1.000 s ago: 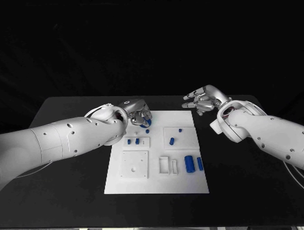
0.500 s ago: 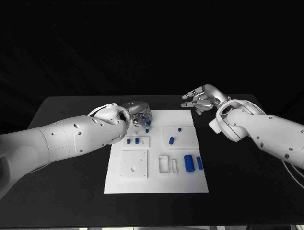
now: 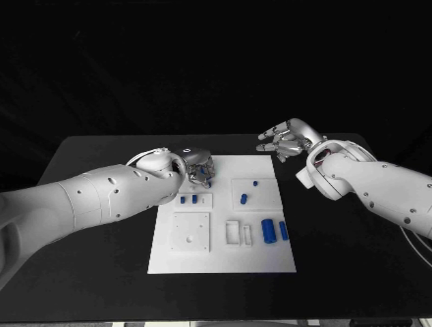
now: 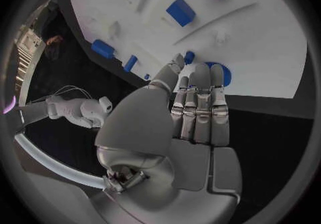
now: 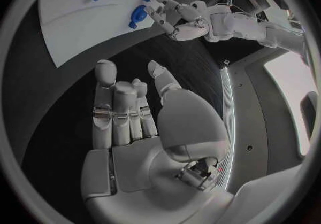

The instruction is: Assemble the parts on the task board

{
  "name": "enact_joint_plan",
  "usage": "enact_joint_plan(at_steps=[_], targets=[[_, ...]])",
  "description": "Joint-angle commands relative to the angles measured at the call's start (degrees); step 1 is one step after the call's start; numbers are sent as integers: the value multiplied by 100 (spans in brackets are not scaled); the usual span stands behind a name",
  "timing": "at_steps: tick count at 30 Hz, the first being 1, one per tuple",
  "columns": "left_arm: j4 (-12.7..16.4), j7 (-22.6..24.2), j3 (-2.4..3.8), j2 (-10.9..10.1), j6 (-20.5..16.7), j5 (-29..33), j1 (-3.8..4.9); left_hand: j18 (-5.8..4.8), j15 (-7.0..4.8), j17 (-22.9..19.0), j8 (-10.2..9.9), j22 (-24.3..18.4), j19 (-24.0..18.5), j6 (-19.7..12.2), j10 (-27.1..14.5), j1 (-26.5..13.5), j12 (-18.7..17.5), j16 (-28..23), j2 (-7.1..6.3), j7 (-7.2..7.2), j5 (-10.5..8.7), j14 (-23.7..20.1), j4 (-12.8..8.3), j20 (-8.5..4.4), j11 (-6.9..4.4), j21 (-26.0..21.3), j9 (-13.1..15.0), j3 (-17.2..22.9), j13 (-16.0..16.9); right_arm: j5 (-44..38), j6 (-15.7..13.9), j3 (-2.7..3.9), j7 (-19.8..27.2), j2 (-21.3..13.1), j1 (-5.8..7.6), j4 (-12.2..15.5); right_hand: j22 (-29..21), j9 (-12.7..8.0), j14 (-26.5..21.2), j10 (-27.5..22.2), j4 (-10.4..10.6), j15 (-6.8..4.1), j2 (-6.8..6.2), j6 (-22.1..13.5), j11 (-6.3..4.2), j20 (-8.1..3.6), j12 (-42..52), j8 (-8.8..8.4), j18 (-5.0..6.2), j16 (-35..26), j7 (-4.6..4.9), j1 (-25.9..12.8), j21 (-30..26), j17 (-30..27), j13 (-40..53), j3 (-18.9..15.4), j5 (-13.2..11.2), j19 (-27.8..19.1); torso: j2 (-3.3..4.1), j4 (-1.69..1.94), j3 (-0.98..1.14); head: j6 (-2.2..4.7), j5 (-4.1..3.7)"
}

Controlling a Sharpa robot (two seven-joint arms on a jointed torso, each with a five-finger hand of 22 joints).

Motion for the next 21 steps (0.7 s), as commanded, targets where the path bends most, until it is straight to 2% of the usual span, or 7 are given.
enact_joint_plan(at_steps=[1, 14, 21], targets=[[-26, 34, 2, 31, 167, -77, -28, 52, -21, -1, -35, 117, 37, 59, -22, 12, -16, 34, 64, -18, 23, 20, 10, -15, -9, 4, -9, 46, -6, -8, 22, 3, 55, 0, -2, 14, 162, -8, 25, -43, 1, -19, -3, -17, -23, -9, -45, -25, 78, -15, 24, -49, -22, -11, -52, 1, 19, 172, 0, -2, 0, -2, -3], [-165, 124, 2, 90, 159, -77, -95, 54, -58, 27, -36, 147, 48, 168, -61, -34, -20, 142, 203, -39, 45, 79, -41, -65, -32, 143, -15, 224, -12, -8, 24, 3, 52, -6, -2, 30, 162, -8, 25, -43, 1, -19, -3, -17, -23, -9, -45, -25, 78, -15, 24, -49, -22, -11, -52, 1, 19, 172, -4, -1, 3, -15, -19], [-270, 182, 3, 140, 175, -62, -131, 78, -81, 43, -36, 149, 78, 220, -35, -79, -20, 220, 279, -30, 55, 198, 16, -87, -44, 351, -18, 339, -13, -8, 28, 3, 51, -4, -2, 40, 167, -8, 30, -33, -3, -21, -2, -10, -24, -12, -11, -23, 75, -9, 22, -45, -16, -6, -55, 1, 16, 182, -3, 0, 4, -14, -30]])
